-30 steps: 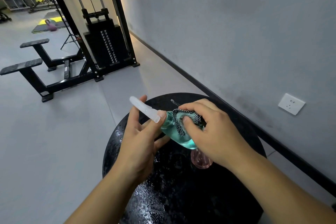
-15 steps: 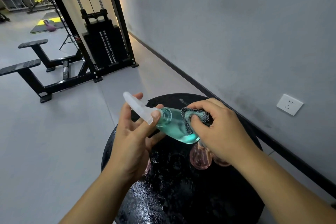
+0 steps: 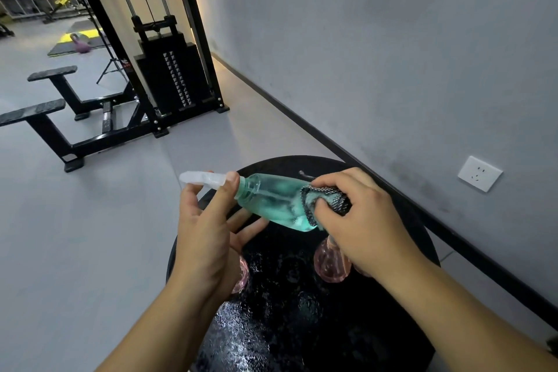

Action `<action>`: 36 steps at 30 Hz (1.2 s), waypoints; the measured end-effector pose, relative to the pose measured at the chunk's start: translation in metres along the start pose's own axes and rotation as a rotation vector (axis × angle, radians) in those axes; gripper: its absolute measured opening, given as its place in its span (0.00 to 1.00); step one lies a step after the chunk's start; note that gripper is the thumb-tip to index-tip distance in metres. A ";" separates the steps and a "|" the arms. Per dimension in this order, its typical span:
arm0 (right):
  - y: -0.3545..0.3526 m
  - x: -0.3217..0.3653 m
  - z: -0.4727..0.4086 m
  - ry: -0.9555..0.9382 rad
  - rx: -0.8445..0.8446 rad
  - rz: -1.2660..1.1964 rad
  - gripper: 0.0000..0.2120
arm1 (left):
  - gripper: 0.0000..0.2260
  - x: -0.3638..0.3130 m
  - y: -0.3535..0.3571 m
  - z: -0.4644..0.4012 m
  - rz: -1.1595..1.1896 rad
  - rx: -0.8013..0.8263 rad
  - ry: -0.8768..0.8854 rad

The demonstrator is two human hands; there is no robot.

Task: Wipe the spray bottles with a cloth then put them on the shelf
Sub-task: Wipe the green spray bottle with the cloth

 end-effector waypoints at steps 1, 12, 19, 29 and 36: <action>-0.001 -0.005 -0.002 0.040 -0.001 -0.009 0.11 | 0.19 -0.001 -0.001 -0.001 0.002 -0.009 -0.001; 0.004 0.009 0.001 -0.068 0.018 0.093 0.12 | 0.28 0.007 0.004 0.004 -0.039 0.014 -0.021; 0.008 0.017 0.004 -0.090 0.058 0.058 0.11 | 0.24 0.012 0.012 0.007 -0.097 0.075 -0.026; 0.001 0.003 -0.006 -0.003 0.077 0.085 0.09 | 0.29 0.007 0.016 0.009 -0.120 0.123 0.007; 0.005 0.019 -0.002 -0.081 0.103 0.037 0.10 | 0.26 0.008 0.021 0.013 -0.162 0.163 0.038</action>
Point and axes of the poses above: each hand's wrist, its own z-axis away from the middle knuckle, its own y-axis out of the palm, x = y × z, the point moved 8 cm from there along -z, towards the middle knuckle, and after that the axes turned 5 degrees about z, right-handed, at the moved point
